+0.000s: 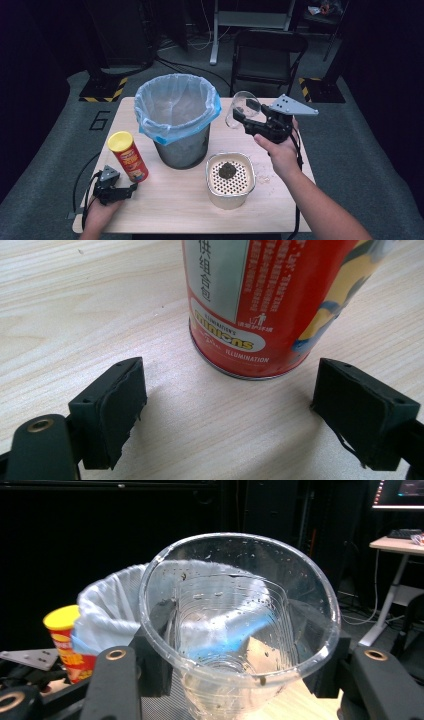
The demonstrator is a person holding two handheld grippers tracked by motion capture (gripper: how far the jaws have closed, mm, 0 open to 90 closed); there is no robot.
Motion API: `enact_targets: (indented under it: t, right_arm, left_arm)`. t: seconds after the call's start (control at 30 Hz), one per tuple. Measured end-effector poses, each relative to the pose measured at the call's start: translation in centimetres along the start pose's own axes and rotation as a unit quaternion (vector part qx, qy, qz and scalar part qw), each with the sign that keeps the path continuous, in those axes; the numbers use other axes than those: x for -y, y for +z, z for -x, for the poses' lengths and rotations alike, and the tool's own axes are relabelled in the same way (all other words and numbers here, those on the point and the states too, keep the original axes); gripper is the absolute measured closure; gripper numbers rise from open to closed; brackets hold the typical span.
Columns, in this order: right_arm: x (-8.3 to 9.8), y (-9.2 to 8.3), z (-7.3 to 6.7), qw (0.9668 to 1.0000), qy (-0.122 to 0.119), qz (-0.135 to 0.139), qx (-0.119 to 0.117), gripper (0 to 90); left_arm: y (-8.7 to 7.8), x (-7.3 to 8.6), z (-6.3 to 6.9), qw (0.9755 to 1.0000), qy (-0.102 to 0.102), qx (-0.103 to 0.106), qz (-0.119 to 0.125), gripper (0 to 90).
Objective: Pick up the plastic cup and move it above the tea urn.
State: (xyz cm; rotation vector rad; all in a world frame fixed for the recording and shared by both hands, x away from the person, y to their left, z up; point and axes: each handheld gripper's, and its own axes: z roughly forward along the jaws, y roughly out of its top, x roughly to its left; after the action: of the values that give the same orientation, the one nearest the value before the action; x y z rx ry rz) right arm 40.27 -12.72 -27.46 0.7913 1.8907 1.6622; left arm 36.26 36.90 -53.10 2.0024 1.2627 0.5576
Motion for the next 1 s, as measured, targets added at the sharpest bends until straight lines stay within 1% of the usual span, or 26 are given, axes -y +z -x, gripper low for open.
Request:
enact_targets:
  t: [0.13, 0.17, 0.2, 0.27, 0.37, 0.47, 0.6, 0.73, 0.8, 0.9, 0.93, 0.97, 1.0]
  right_arm:
    - [-2.6, 0.2, -0.7, 0.9999, -0.013, -0.004, -0.006, 40.7]
    - [-3.8, 0.6, -0.9, 0.9997, -0.02, -0.002, -0.01, 40.7]
    - [-3.8, 0.6, -0.9, 0.9997, -0.02, -0.002, -0.01, 40.7]
    - [-4.8, 1.1, -1.1, 0.9996, -0.026, 0.0, -0.011, 40.7]
    - [-5.9, 2.4, -1.3, 0.9995, -0.028, 0.0, -0.012, 40.6]
    - [-6.7, 3.9, -1.5, 0.9992, -0.034, 0.002, -0.02, 40.5]
    - [-6.9, 6.6, -1.9, 0.9986, -0.037, -0.01, -0.036, 40.4]
    - [-6.3, 9.5, -2.1, 0.9982, -0.037, -0.022, -0.042, 40.3]
    - [-6.0, 10.7, -2.2, 0.9979, -0.035, -0.022, -0.049, 40.1]
    - [-5.4, 12.1, -2.3, 0.9977, -0.027, -0.023, -0.058, 39.9]
    - [-5.3, 12.5, -2.4, 0.9978, -0.025, -0.026, -0.056, 39.9]
    - [-5.2, 12.8, -2.4, 0.9976, -0.029, -0.026, -0.057, 39.9]
    - [-5.1, 13.1, -2.5, 0.9976, -0.029, -0.025, -0.058, 39.8]
  left_arm:
    - [0.0, 0.0, 0.0, 1.0, -0.001, 0.001, -0.002, 13.6]
    - [0.0, 0.0, 0.0, 1.0, -0.001, 0.001, -0.003, 13.7]
    - [0.0, 0.0, 0.0, 1.0, -0.001, 0.001, -0.003, 13.7]
    - [0.0, 0.0, 0.0, 1.0, 0.0, 0.001, -0.002, 13.6]
    - [0.0, 0.0, 0.0, 1.0, 0.0, 0.0, 0.0, 13.6]
    - [0.0, 0.0, 0.0, 1.0, 0.0, 0.0, 0.0, 13.6]
    - [0.0, 0.0, 0.0, 1.0, 0.0, 0.001, -0.002, 13.6]
    - [0.0, 0.0, 0.0, 1.0, -0.001, 0.001, -0.003, 13.6]
    - [0.0, 0.0, 0.0, 1.0, -0.001, 0.0, -0.001, 13.7]
    - [0.0, 0.0, 0.1, 1.0, -0.004, 0.003, -0.002, 13.7]
    - [0.0, 0.0, 0.1, 1.0, -0.006, 0.004, -0.002, 13.7]
    - [0.0, 0.0, 0.1, 1.0, -0.007, 0.004, -0.002, 13.7]
    - [0.0, 0.0, 0.1, 1.0, -0.006, 0.004, -0.002, 13.7]
